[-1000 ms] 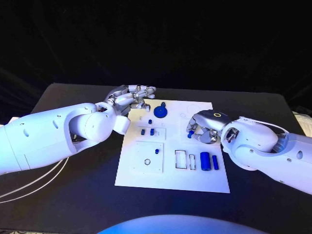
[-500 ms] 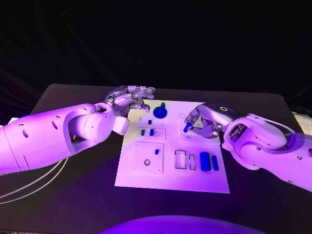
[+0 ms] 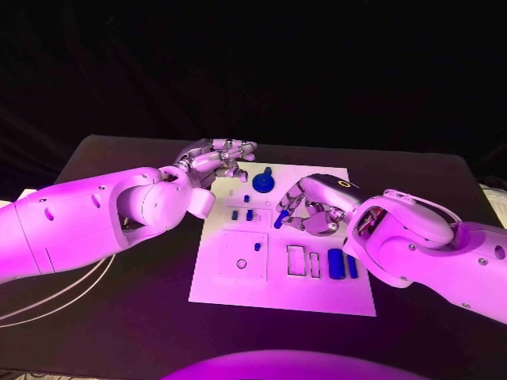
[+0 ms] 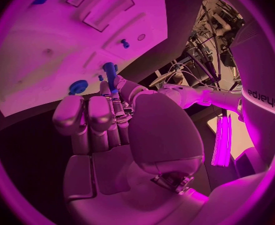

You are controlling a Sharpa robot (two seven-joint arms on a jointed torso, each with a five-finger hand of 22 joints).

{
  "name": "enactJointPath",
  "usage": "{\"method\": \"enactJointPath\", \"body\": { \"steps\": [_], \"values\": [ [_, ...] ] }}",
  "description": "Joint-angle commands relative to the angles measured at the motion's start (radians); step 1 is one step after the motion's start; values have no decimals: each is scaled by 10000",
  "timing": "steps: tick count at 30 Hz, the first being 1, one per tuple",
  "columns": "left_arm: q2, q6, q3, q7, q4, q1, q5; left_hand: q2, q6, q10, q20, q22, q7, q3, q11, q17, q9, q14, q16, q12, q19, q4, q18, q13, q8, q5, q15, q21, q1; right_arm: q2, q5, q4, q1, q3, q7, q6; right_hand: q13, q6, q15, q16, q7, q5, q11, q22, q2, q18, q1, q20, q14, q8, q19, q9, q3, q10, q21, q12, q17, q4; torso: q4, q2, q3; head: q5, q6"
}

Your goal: Assemble the parts on the task board

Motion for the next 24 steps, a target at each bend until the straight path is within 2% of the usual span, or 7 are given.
{"method": "enactJointPath", "body": {
  "steps": [1, 3, 9, 14, 18, 24],
  "values": [
    [30, 191, 6, 60, 7, -1, -49, -48, -61, -62, 0, -12, -10, -74, 26, -7, -11, -61, -65, 69, -32, -2, 185, -10, 45, -36, 5, -47, -15, 228, -141, 48, -81, -5, 266, 89, -5, -39, 16, 14, -10, -7, -2, 15, 8, -182, -14, 48, 206, 2, 0, 6, -17, -30, 9, -48, 19, 35, 19, -6, -10, 39, -30],
    [39, 197, 6, 49, 9, -1, -49, -46, -64, -63, 1, -14, -11, -77, 26, 1, -11, -57, -59, 73, -32, 1, 185, -11, 50, -34, 6, -49, -18, 471, -260, 47, -209, -7, 344, 73, -3, -33, 15, 21, -12, 0, -5, 23, 16, -183, -7, 48, 208, 4, 3, 8, -14, -22, 14, -48, 25, 33, -6, 8, -11, 51, -29],
    [64, 204, 6, 36, 13, -1, -49, -46, -64, -63, 1, -14, -11, -77, 26, 1, -11, -57, -59, 73, -32, 1, 185, -11, 50, -34, 6, -49, -18, 998, -479, -174, -549, -12, 494, 189, -1, -25, 12, 15, -15, 20, -10, 17, 28, -180, 16, 48, 209, 7, 0, 12, -6, -14, 13, -54, 15, 18, -6, 6, -9, 104, -35],
    [50, 189, 6, 17, 84, 0, -38, -46, -64, -63, 1, -14, -11, -77, 26, 1, -11, -57, -59, 73, -32, 1, 185, -11, 50, -34, 6, -49, -18, 1343, -687, -500, -811, -35, 498, 290, 0, -22, 10, 53, -14, 34, -10, 31, 41, -182, 27, 47, 216, 7, 7, 14, 0, -9, 22, -57, 53, 13, -8, 21, -24, 151, -80],
    [53, 191, 6, 13, 105, 1, -34, -46, -64, -63, 1, -14, -11, -77, 26, 1, -11, -57, -59, 73, -32, 1, 185, -11, 50, -34, 6, -49, -18, 1534, -776, -647, -989, -46, 494, 391, 1, -20, 9, 67, -14, 39, -11, 42, 47, -184, 31, 47, 220, 8, 13, 15, 2, -5, 28, -58, 67, 12, -6, 13, -3, 211, -117],
    [58, 194, 6, 12, 100, 1, -32, -46, -64, -63, 1, -14, -11, -77, 26, 1, -11, -57, -59, 73, -32, 1, 185, -11, 50, -34, 6, -49, -18, 1710, -931, -756, -1178, -51, 433, 558, 2, -17, 9, 84, -14, 43, -11, 45, 54, -184, 36, 47, 224, 9, 14, 16, 5, -1, 31, -59, 85, 9, 0, 10, 1, 270, -148]
  ]
}}
